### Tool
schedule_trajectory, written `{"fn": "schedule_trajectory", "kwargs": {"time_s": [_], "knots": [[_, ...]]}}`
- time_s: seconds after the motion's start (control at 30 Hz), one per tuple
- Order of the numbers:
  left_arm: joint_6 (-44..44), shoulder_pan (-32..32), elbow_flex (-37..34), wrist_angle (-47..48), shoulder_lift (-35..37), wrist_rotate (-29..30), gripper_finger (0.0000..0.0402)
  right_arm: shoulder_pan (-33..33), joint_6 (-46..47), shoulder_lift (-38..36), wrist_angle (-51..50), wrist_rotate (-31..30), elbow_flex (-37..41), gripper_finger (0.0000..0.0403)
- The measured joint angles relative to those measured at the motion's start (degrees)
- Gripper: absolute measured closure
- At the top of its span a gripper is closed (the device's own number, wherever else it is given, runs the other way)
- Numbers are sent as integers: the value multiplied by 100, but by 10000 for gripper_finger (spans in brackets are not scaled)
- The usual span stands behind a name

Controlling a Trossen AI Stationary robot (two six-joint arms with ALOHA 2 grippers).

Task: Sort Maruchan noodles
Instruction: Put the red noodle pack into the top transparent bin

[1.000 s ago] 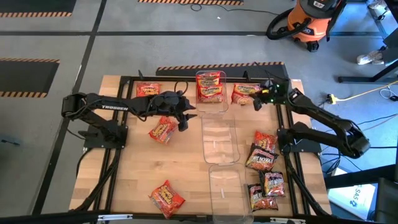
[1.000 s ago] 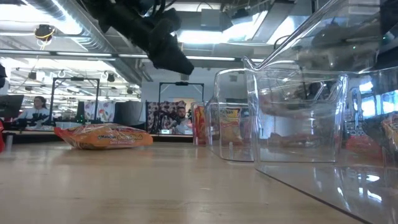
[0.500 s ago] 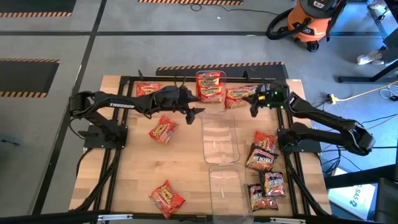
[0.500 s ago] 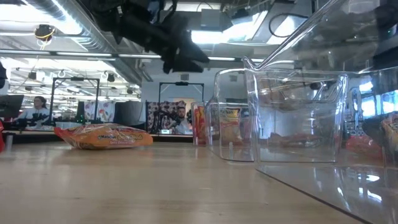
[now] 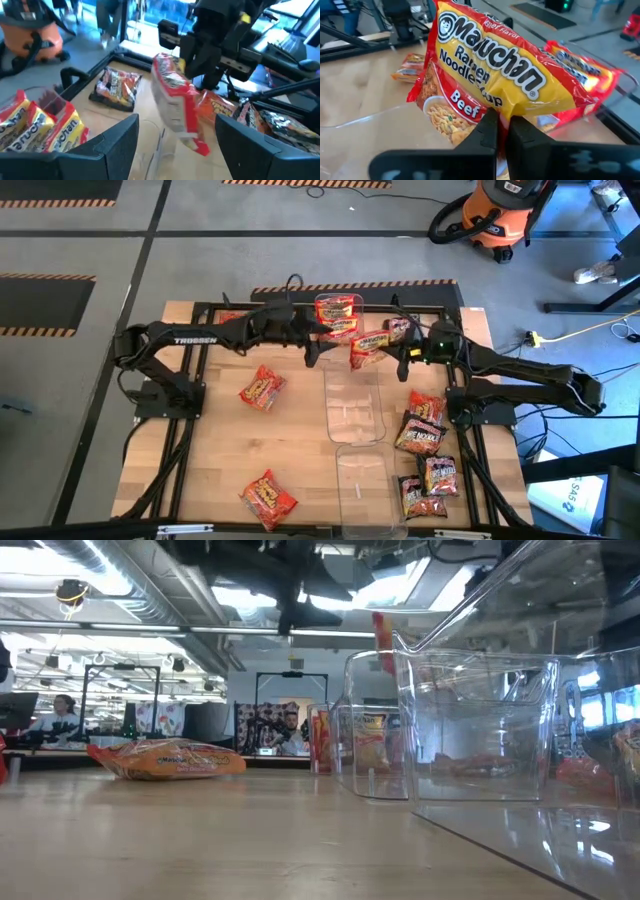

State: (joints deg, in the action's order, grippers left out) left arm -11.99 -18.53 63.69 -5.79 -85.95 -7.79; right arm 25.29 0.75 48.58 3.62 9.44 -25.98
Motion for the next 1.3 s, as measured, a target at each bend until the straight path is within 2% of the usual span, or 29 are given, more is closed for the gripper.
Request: {"fn": "schedule_trajectory", "kwargs": {"time_s": [0.17,0.43,0.7,0.9,1.3], "knots": [[-282,-270,874,1183,-171,-421,147,-240,-156,32,28,-148,0,403],[-794,-501,2054,2337,-943,-1389,150,-647,-449,332,266,-397,-74,403],[-804,-500,3161,3473,-1786,-1611,151,-936,-850,818,191,-650,-561,403],[-909,-509,3330,3562,-1996,-1993,151,-956,-998,1107,129,-743,-793,403],[-777,-325,3322,3680,-2150,-1817,151,-956,-1006,1329,139,-738,-907,403]]}}
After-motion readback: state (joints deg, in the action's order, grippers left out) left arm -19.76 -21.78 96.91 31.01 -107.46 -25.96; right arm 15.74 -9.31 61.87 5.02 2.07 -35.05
